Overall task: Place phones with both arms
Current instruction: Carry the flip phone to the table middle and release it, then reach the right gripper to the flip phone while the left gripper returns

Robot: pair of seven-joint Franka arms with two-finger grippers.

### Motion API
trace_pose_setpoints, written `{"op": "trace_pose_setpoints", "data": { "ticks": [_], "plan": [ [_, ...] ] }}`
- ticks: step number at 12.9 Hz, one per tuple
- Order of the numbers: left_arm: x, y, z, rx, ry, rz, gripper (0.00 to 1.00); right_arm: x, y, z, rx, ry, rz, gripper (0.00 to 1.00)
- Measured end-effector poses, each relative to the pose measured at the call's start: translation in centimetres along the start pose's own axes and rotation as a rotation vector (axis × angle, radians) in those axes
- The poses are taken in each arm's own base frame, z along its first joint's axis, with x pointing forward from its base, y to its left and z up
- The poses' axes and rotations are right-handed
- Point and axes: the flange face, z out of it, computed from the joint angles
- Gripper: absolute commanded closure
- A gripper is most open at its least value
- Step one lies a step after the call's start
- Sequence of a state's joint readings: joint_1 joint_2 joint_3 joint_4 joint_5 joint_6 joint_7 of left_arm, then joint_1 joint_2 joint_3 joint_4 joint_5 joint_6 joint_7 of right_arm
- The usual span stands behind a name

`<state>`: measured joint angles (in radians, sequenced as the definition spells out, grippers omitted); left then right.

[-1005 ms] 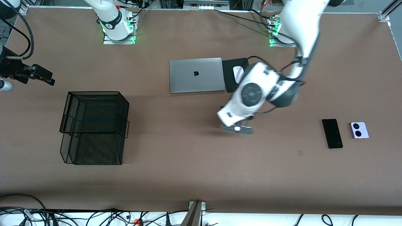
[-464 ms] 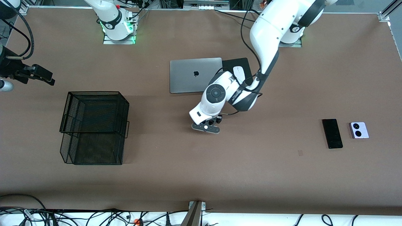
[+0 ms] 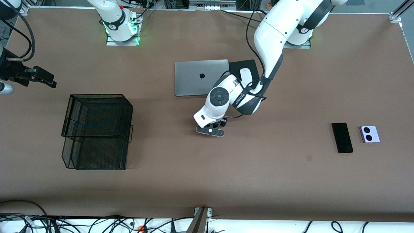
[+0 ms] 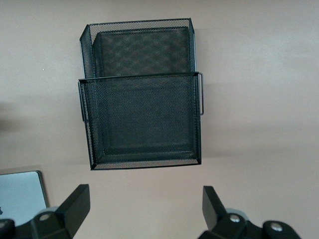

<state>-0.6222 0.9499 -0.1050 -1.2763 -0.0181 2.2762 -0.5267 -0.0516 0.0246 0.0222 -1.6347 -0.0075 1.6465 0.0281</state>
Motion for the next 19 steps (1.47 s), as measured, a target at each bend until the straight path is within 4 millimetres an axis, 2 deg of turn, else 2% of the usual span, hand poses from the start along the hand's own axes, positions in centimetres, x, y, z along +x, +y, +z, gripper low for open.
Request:
{"op": "trace_pose_setpoints", "data": {
  "ticks": [2, 4, 5, 7, 9, 10, 12, 14, 16, 18, 19],
  "plan": [
    [0.1, -0.1, -0.2, 0.001, 0.002, -0.018, 0.00, 0.0, 0.0, 0.0, 0.000, 0.000, 0.000, 0.00],
    [0.4, -0.5, -1.8, 0.019, -0.011, -0.048, 0.00, 0.0, 0.0, 0.0, 0.000, 0.000, 0.000, 0.00],
    [0.8, -1.0, -3.7, 0.041, -0.030, -0.062, 0.00, 0.0, 0.0, 0.0, 0.000, 0.000, 0.000, 0.00],
    [1.9, -3.6, -9.2, 0.095, -0.057, -0.100, 0.00, 0.0, 0.0, 0.0, 0.000, 0.000, 0.000, 0.00],
    [2.9, -7.4, -14.8, 0.135, -0.075, -0.150, 0.00, 0.0, -0.1, 0.0, 0.000, 0.000, -0.002, 0.00],
    [3.4, -9.8, -16.9, 0.148, -0.087, -0.173, 0.00, 0.0, -0.2, 0.1, 0.000, -0.001, -0.004, 0.00],
    [4.7, -16.0, -19.6, 0.171, -0.125, -0.241, 0.00, 0.1, -0.5, 0.3, 0.000, -0.003, -0.009, 0.00],
    [5.9, -23.2, -20.9, 0.176, -0.163, -0.287, 0.00, 0.5, -1.3, 0.8, 0.001, 0.000, -0.022, 0.00],
    [6.4, -28.9, -21.6, 0.165, -0.197, -0.255, 0.00, 0.9, -4.5, 1.5, 0.006, 0.006, -0.072, 0.00],
    [6.6, -32.3, -22.4, 0.157, -0.206, -0.237, 0.00, 0.9, -9.9, 2.3, 0.014, 0.019, -0.078, 0.00],
    [6.6, -33.8, -23.3, 0.173, -0.199, -0.228, 0.00, 0.6, -13.3, 2.7, 0.016, 0.026, -0.057, 0.00]
  ]
}}
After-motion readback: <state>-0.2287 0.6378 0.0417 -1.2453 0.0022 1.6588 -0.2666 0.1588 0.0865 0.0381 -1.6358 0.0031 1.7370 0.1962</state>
